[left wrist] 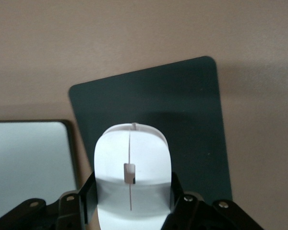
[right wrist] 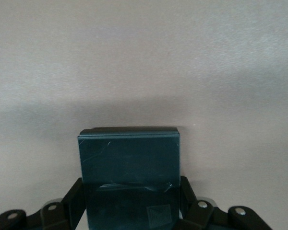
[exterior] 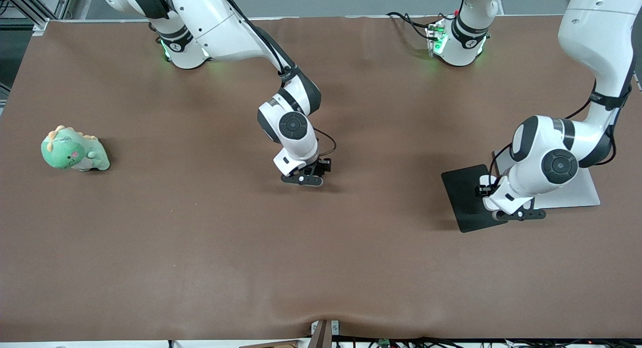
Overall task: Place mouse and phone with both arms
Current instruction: 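Release the mouse on the pad while the right gripper lifts the phone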
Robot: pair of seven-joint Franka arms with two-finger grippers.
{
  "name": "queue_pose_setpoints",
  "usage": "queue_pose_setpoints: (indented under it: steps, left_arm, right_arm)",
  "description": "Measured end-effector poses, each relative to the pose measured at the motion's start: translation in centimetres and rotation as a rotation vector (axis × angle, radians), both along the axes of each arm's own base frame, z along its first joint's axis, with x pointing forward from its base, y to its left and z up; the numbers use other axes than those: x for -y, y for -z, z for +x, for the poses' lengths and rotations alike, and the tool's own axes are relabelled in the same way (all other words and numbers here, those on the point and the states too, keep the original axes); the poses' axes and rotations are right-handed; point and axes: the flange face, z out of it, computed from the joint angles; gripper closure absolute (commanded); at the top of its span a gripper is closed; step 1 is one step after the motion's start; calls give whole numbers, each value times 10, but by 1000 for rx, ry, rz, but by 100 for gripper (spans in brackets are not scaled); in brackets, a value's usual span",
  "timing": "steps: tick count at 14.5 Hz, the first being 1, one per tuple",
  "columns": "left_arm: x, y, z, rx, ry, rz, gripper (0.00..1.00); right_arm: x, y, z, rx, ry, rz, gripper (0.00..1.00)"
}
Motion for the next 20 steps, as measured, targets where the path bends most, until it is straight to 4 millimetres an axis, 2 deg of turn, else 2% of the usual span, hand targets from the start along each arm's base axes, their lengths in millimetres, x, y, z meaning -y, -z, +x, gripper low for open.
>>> queue_pose_setpoints:
  steps: [3,7,8,9,10,12,14,16,17,20]
  left_arm:
    - [4,20,0,0,4,-19,80]
    - [6,40,0,4,4,-40,62]
    - [7,44,0,3,4,-43,51]
    - [7,47,0,5,4,-47,29]
    - [7,50,0,9,4,-51,0]
    - [6,56,0,12,0,-58,0]
    - [3,53,4,28,-6,-60,0]
    - [1,31,16,75,-8,-58,0]
    - [-1,11,24,111,-11,-52,0]
    - [-7,-77,43,207,-40,-33,0]
  right_arm:
    - [5,-13,10,-48,10,-44,100]
    - [32,-48,38,-74,65,-61,100]
    - [43,-57,45,-80,82,-63,100]
    - [53,-67,52,-83,100,-63,100]
    - [64,-76,59,-83,115,-60,100]
    - [89,-86,68,-92,132,-63,100]
    - [118,-86,73,-110,149,-71,100]
    - [154,-88,78,-128,141,-74,100]
    - [174,-90,78,-137,135,-75,100]
    - [218,-95,72,-159,125,-74,100]
